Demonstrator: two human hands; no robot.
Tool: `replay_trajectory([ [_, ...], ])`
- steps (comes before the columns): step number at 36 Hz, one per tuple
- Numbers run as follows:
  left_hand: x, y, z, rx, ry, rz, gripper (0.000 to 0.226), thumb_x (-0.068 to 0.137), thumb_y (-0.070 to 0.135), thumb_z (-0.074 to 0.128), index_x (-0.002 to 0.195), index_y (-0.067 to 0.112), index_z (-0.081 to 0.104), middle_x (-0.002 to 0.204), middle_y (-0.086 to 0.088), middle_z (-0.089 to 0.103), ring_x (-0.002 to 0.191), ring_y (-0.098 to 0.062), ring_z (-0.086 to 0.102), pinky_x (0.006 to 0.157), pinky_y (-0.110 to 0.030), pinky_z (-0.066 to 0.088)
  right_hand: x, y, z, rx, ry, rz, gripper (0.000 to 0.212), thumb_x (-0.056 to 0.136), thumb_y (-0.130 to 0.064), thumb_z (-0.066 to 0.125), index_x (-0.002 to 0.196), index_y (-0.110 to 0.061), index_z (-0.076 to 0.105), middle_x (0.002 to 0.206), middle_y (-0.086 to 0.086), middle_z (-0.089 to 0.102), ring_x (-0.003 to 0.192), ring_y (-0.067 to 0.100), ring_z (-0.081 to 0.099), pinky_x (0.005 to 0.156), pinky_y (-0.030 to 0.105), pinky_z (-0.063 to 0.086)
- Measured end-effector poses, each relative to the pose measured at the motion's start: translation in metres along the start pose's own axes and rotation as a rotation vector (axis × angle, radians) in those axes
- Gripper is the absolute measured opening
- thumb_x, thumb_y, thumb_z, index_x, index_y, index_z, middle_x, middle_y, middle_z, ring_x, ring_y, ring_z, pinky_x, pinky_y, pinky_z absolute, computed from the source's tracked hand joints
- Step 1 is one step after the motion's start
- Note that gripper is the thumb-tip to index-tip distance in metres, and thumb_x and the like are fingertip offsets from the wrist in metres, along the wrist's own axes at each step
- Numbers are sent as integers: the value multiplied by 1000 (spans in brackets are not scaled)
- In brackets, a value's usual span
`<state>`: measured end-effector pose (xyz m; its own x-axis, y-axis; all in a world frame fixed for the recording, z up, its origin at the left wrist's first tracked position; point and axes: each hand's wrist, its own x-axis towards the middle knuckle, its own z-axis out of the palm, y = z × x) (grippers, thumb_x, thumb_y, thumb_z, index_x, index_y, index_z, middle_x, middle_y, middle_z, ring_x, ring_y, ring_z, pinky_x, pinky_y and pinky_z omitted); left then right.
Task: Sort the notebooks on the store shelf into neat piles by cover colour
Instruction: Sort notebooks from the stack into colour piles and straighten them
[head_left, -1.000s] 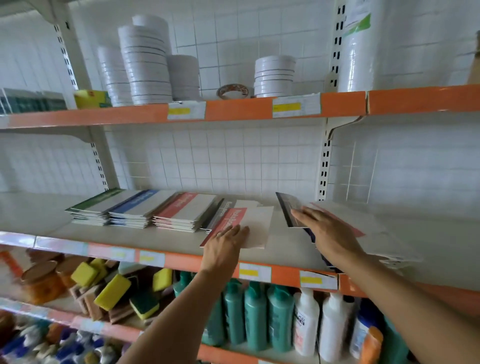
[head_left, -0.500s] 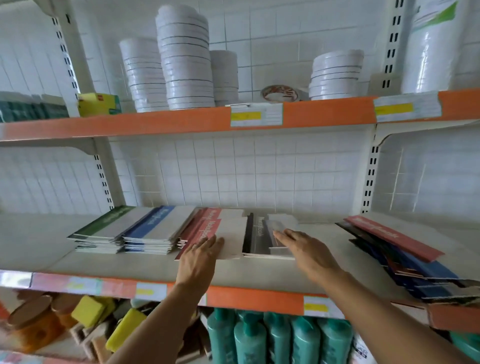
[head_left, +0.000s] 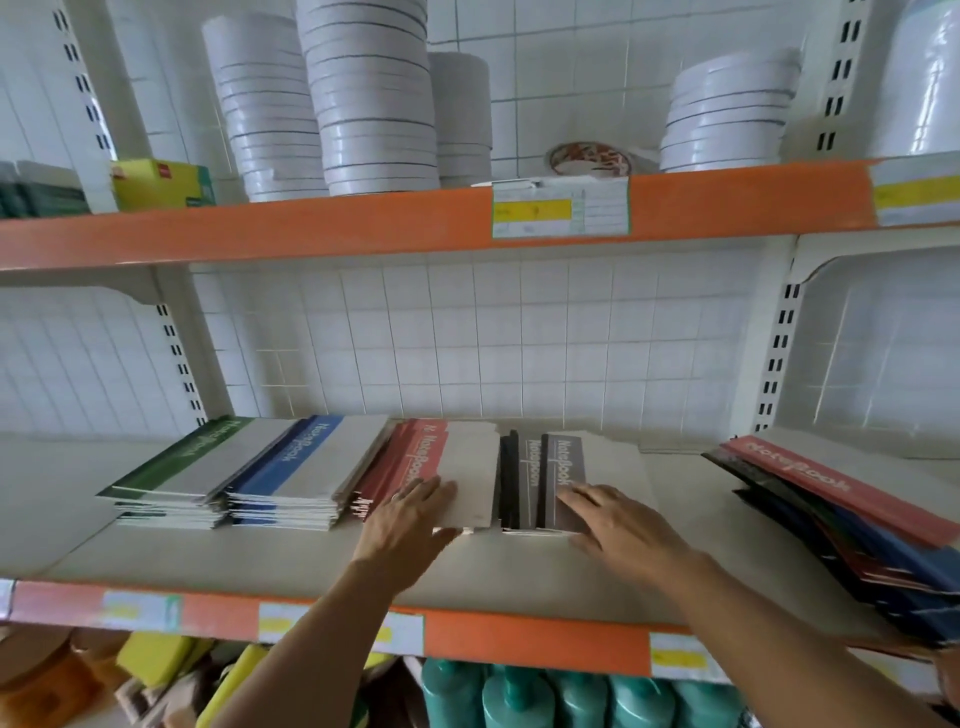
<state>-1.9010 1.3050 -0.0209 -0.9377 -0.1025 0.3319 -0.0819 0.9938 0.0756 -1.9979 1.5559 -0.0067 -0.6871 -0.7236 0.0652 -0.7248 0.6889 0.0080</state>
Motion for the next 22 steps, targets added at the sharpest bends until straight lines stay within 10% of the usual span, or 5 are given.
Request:
replay_trajectory([
  [4, 7, 1, -11, 53, -105, 9, 98, 67, 86, 23, 146, 29, 32, 153, 7, 31, 140, -14, 31, 108, -31, 31, 9, -1, -2, 3, 2, 11, 58, 101, -35, 41, 151, -24, 16, 157, -1, 19, 140, 20, 27, 107, 34, 35],
  [10, 25, -11, -6, 62, -97, -10, 137, 39, 87, -35, 148, 31, 27, 156, 6, 25, 144, -16, 22, 114, -33, 21, 22, 0, 2, 16, 6, 25, 55, 101, -34, 41, 151, -25, 18, 158, -4, 18, 141, 17, 25, 109, 34, 33],
  [22, 32, -7, 7, 14, -48, 0, 93, 73, 80, 0, 146, 32, 31, 152, 7, 33, 141, -15, 26, 114, -31, 18, 18, 8, 2, 46, 124, 94, 63, 96, -54, 38, 151, -27, 22, 155, -5, 28, 140, 13, 28, 113, 26, 24],
])
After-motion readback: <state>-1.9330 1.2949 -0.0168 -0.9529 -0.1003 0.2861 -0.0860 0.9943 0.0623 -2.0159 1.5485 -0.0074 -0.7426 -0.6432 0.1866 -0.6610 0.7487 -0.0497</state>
